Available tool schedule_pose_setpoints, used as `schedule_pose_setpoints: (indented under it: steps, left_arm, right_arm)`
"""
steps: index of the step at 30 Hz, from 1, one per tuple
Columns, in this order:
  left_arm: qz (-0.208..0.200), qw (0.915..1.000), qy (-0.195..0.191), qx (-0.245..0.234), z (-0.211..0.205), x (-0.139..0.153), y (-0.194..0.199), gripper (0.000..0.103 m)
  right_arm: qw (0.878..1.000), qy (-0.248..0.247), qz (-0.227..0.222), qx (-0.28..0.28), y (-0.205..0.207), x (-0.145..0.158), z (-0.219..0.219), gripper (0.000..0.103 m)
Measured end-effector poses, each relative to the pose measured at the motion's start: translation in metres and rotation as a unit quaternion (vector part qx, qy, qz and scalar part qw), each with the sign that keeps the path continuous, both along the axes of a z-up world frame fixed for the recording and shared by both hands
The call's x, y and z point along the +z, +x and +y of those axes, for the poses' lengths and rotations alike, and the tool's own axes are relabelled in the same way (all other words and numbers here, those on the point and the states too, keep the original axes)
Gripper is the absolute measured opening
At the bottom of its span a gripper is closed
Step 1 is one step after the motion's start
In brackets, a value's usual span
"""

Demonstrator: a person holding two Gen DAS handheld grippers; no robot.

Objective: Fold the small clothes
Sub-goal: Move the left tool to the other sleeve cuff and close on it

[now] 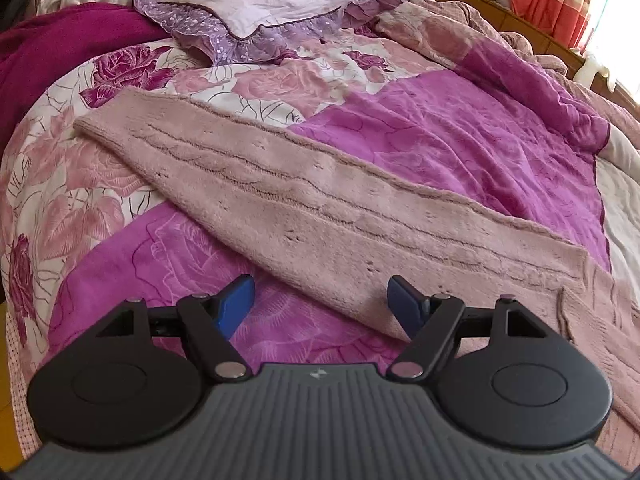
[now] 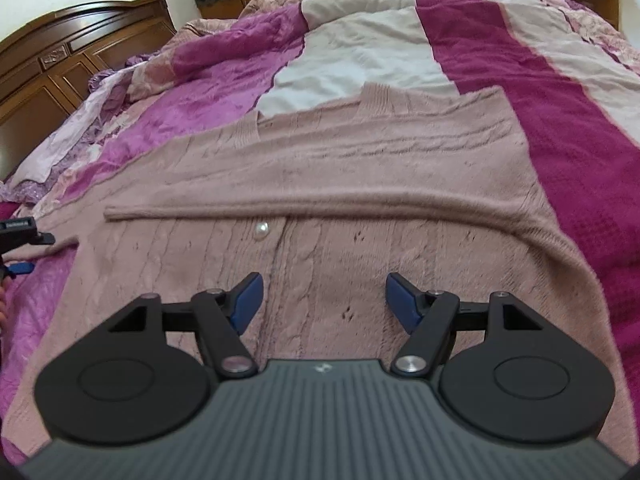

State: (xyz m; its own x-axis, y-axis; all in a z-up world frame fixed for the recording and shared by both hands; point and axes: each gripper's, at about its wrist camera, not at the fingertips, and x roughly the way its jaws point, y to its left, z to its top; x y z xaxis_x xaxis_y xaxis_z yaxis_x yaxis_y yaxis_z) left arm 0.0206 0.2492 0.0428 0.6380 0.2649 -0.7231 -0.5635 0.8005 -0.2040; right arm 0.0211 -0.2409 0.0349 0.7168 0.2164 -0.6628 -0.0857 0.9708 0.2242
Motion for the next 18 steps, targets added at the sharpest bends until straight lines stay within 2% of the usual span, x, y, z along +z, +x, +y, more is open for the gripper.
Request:
schedule_pose_setpoints:
  steps: [18]
  left_arm:
    - [0.0, 0.9998, 0.018, -0.007, 0.009, -0.007, 0.013, 0.083]
  right_arm:
    - [0.999, -0.031, -0.01, -0.005, 0.0, -0.015, 0.012, 0.076]
